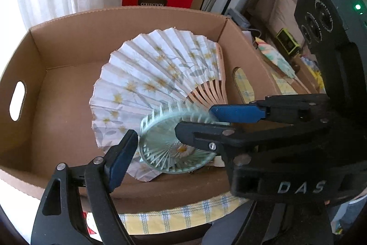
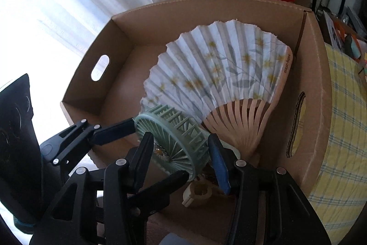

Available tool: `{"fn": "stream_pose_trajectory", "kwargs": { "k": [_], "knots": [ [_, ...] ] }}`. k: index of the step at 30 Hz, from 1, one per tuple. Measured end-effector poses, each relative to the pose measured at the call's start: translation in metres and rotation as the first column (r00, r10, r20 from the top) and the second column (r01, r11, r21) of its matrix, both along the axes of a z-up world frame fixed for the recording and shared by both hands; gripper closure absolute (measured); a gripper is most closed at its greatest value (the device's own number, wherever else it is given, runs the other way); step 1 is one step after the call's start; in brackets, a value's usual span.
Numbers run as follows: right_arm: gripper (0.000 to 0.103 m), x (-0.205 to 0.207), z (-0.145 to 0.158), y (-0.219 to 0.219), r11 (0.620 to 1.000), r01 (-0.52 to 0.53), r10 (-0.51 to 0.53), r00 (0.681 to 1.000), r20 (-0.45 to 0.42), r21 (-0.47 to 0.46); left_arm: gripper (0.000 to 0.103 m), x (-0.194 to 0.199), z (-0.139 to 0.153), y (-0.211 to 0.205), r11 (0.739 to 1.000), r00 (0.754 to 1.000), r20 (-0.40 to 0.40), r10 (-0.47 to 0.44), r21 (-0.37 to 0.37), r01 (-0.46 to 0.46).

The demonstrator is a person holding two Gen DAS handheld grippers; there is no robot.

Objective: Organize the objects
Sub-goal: 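Open both tools to release the mint-green fan inside the box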

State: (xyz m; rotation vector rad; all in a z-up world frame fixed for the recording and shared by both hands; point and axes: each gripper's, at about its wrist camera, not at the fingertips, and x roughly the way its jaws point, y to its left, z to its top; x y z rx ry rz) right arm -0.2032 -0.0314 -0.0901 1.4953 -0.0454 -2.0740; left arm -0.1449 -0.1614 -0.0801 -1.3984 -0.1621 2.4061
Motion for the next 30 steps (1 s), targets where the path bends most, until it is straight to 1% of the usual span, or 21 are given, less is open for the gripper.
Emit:
{"fn": "stream_pose_trajectory", "kwargs": {
  "k": [6,9,12,15,20,23,25,27,30],
  "knots": [
    [0.05,0.003,0.016,0.015,0.999,0.013,-0.014,1.0,-0.026,-0.041,0.01,0.009,0.014,-0.002,0.999,1.0,-0.008,0.001,0.054,-0.001],
    [0.045,0.008,0.031,0.028,0.997,0.027,-0.031,0.998,-0.06,-0.073,0.006,0.013,0.022,-0.003,0.997,1.0,-0.016,0.013,0.083,-0.011],
    [0.043,0.013,0.049,0.047,0.992,0.052,-0.062,0.994,-0.095,-0.113,0.004,0.015,0.03,-0.006,0.994,0.999,-0.024,0.031,0.108,-0.028],
    [0.04,0.019,0.06,0.059,0.99,0.072,-0.088,0.988,-0.128,-0.124,0.001,0.017,0.038,-0.006,0.991,0.998,-0.034,0.043,0.13,-0.038],
    [0.04,0.03,0.068,0.088,0.987,0.105,-0.125,0.976,-0.177,-0.12,0.0,0.021,0.046,0.001,0.987,0.998,-0.04,0.05,0.156,-0.044],
    [0.039,0.037,0.068,0.105,0.988,0.126,-0.144,0.966,-0.217,-0.093,0.0,0.023,0.047,0.012,0.988,0.998,-0.042,0.049,0.15,-0.042],
    [0.038,0.043,0.066,0.115,0.987,0.143,-0.157,0.958,-0.241,-0.076,0.0,0.026,0.047,0.021,0.989,0.998,-0.046,0.045,0.145,-0.038],
    [0.033,0.05,0.066,0.128,0.984,0.163,-0.175,0.949,-0.263,-0.066,0.0,0.028,0.048,0.032,0.989,0.998,-0.054,0.036,0.144,-0.028],
    [0.03,0.058,0.063,0.147,0.981,0.19,-0.194,0.936,-0.292,-0.043,0.0,0.033,0.05,0.05,0.989,0.998,-0.065,0.018,0.147,-0.008]
  ]
}}
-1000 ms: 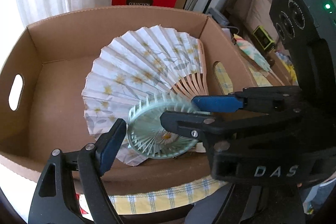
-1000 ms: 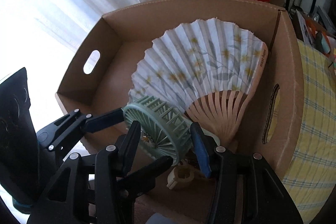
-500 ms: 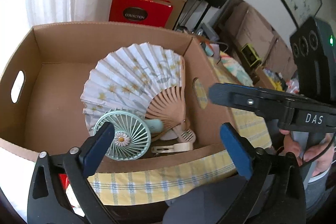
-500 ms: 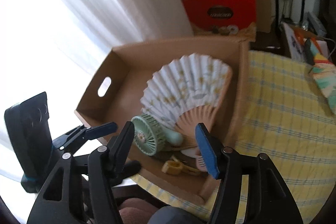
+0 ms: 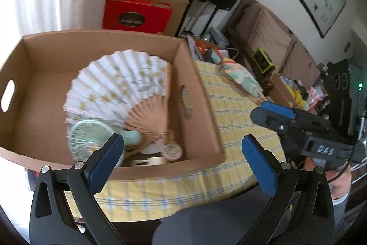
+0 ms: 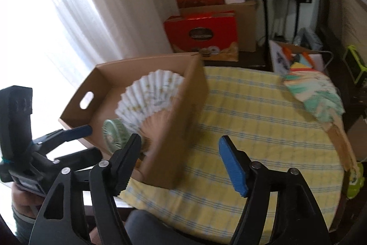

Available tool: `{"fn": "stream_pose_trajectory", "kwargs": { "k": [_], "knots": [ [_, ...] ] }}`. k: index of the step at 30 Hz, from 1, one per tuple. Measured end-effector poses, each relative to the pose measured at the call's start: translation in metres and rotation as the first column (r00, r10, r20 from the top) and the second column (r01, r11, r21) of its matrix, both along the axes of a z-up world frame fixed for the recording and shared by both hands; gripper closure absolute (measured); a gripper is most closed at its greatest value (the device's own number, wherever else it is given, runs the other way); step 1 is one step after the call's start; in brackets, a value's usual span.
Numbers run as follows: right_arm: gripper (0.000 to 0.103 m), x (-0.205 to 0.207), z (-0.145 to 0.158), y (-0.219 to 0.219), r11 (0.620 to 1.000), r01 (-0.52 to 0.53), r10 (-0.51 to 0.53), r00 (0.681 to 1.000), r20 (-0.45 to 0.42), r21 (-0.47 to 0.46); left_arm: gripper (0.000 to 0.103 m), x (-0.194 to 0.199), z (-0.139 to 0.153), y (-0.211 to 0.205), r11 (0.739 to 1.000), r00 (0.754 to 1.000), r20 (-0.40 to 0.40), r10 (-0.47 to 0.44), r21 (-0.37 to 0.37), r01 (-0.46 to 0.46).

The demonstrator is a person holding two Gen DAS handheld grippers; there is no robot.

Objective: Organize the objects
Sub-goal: 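Withdraw both tools from the box back over the table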

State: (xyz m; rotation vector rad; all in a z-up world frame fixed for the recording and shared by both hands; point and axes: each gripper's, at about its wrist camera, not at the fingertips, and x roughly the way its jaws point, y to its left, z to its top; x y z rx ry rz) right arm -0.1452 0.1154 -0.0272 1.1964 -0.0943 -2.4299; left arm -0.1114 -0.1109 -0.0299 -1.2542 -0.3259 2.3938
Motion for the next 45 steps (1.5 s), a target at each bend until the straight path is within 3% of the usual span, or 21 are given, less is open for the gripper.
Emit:
{"fn": "stream_pose_trajectory", "kwargs": {
  "k": [10,15,32,45],
  "knots": [
    [0.03,0.012,-0.009,0.062,0.995,0.094,-0.094,0.995,-0.015,0.044,0.0,0.004,0.006,0.076,0.996,0.996,-0.027,-0.085,-0.002,0.085],
    [0.03,0.014,-0.009,0.093,0.988,0.142,-0.141,0.99,-0.022,0.055,0.0,-0.001,0.009,0.105,0.994,0.994,-0.045,-0.096,-0.054,0.094],
    [0.025,0.021,-0.007,0.148,0.968,0.238,-0.236,0.971,-0.039,0.073,0.0,-0.011,0.01,0.167,0.975,0.994,-0.071,-0.089,-0.21,0.073],
    [0.018,0.017,-0.013,0.177,0.953,0.287,-0.285,0.958,-0.04,0.1,0.0,-0.025,0.0,0.199,0.961,0.993,-0.076,-0.089,-0.267,0.066]
  ]
}}
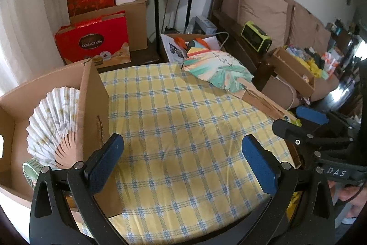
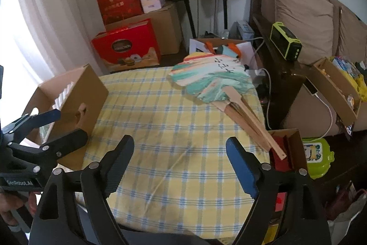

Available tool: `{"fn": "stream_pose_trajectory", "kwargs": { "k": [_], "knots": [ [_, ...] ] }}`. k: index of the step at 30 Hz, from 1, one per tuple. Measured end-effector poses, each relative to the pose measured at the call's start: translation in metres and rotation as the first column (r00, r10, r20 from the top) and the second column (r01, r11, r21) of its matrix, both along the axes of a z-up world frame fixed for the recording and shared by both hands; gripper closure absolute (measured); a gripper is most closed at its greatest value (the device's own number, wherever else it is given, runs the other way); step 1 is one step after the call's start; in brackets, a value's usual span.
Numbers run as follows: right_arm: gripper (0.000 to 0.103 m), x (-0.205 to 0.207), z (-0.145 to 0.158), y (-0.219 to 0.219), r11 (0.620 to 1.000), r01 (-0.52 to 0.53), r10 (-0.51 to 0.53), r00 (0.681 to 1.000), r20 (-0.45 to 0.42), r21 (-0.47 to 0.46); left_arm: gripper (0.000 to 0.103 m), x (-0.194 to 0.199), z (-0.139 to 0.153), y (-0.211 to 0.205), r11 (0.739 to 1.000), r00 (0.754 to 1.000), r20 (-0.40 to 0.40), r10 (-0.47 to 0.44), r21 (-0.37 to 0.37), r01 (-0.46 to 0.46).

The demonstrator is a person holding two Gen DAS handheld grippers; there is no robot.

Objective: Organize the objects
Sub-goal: 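Withdraw both tools from the box back over the table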

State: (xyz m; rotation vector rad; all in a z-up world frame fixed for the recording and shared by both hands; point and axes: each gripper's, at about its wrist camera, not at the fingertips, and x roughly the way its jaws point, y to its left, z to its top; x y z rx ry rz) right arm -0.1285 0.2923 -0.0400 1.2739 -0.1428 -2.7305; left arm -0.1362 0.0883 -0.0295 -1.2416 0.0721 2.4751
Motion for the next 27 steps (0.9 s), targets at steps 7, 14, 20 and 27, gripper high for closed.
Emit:
{"fn": "stream_pose_trajectory", "kwargs": {
  "k": [7,14,20,27],
  "knots": [
    [0.003,-0.008,-0.005,0.02,0.999,0.035,-0.035,0.999,-0.001,0.024,0.0,-0.01,-0.013,0.014,1.0,1.0,0.021,-0.012,0.025,0.011],
    [0.002,-0.023,-0.014,0.044,0.995,0.08,-0.081,0.996,0.023,0.064,0.0,-0.024,-0.028,0.033,0.999,0.998,0.055,-0.029,0.038,0.027],
    [0.001,-0.037,-0.027,0.065,0.99,0.112,-0.117,0.992,0.052,0.084,0.0,-0.037,-0.036,0.048,0.999,0.998,0.06,-0.033,0.027,0.032],
    [0.001,-0.051,-0.039,0.086,0.989,0.122,-0.128,0.99,0.066,0.089,0.0,-0.055,-0.044,0.06,0.999,0.997,0.072,-0.037,0.025,0.036]
  ]
}}
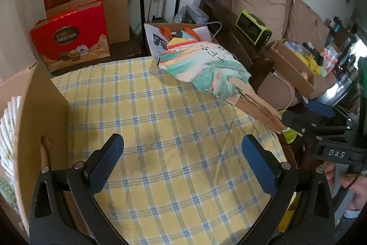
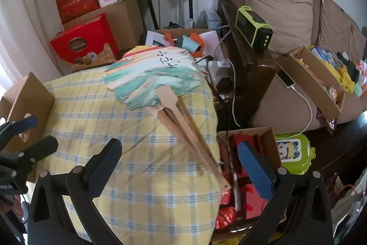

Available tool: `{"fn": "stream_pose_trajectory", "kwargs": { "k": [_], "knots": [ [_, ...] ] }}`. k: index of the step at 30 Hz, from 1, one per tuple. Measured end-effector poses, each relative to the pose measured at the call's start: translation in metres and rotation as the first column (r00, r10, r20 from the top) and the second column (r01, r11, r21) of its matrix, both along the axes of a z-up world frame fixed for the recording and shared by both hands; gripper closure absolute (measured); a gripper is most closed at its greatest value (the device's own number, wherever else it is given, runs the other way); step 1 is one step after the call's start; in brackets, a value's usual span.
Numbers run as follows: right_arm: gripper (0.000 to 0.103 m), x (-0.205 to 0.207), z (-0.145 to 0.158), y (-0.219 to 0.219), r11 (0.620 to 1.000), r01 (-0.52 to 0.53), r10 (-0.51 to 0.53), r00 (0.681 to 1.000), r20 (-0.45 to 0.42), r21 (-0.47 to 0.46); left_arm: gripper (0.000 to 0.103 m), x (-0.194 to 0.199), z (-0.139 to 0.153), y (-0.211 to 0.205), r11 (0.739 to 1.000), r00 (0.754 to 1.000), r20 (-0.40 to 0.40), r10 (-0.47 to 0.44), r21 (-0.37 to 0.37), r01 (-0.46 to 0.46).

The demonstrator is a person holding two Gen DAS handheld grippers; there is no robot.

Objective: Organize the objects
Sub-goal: 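Withdraw both tools from the box back over the table, then close the right tool on the wooden handle of the teal painted fan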

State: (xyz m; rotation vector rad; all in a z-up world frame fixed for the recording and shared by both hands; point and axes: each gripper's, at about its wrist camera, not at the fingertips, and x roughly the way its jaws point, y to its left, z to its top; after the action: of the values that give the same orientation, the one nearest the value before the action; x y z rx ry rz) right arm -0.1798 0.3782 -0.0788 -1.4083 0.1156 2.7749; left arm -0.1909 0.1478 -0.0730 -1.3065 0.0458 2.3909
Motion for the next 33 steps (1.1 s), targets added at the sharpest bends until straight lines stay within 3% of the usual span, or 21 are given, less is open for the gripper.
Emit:
{"fn": "stream_pose_trajectory", "kwargs": {
  "k": [4,14,19,26,29,33],
  "knots": [
    [0.009,-0.008,-0.011,0.011,1.0,-0.007,0.008,1.0,0.017,-0.023,0.0,-0.007,-0.012,0.002,0.999,0.999,0.045,0.0,0.036,-0.002],
    [0.06,-0.015,-0.048,0.018,0.999,0.002,0.001,0.997,0.074,-0.038,0.0,-0.014,-0.04,0.005,0.986,0.986,0.161,-0.038,0.166,0.011],
    [0.077,-0.014,-0.05,0.017,1.0,0.005,-0.005,0.998,0.057,-0.003,0.001,-0.014,-0.041,0.011,0.975,0.981,0.182,-0.06,0.22,0.018],
    [0.086,-0.007,-0.041,0.01,1.0,-0.015,0.015,1.0,0.017,-0.013,0.001,-0.011,-0.046,0.021,0.96,0.969,0.227,-0.094,0.278,0.028],
    [0.093,-0.002,-0.036,0.001,0.998,-0.048,0.048,0.999,0.007,-0.043,0.001,-0.011,-0.05,0.023,0.943,0.958,0.266,-0.108,0.333,0.013],
    [0.095,0.006,-0.033,-0.014,0.99,-0.097,0.098,0.995,0.003,-0.102,0.001,-0.013,-0.059,0.022,0.909,0.937,0.325,-0.125,0.416,-0.023]
  ]
}}
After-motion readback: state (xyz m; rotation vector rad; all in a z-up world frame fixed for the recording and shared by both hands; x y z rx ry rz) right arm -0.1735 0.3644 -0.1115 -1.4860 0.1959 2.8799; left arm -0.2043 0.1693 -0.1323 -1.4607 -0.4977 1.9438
